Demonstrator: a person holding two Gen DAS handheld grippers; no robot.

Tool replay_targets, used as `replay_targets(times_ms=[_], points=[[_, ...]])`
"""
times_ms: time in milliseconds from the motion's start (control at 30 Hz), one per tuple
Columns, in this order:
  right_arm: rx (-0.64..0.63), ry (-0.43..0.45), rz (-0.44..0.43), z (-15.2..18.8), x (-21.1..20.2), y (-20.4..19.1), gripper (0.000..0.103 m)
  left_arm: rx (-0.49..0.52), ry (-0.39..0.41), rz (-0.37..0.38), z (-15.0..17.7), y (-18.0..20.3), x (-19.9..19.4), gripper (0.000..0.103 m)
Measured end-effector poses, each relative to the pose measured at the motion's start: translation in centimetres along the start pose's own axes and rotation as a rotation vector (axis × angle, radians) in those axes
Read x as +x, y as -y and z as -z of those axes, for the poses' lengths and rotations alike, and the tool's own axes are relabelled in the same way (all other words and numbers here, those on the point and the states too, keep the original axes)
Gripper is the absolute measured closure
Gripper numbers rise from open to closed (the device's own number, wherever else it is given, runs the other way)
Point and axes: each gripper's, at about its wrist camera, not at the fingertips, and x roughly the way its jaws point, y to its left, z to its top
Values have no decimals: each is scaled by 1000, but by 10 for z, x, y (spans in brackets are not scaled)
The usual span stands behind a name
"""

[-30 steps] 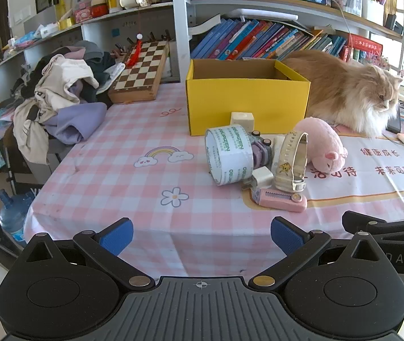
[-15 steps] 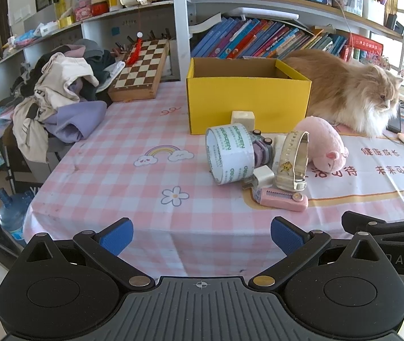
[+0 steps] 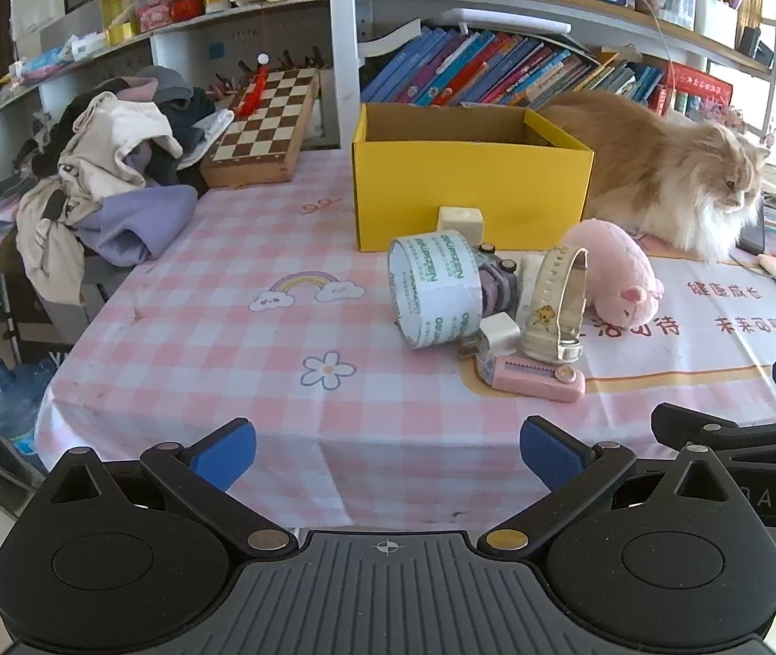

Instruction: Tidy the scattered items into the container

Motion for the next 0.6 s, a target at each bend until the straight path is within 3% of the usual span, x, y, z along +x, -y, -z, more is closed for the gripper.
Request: replay_targets(times_ms=[600], points=[[-6,-2,4,-2,-1,-4,0,6,1,-10,0,-3,0,0]])
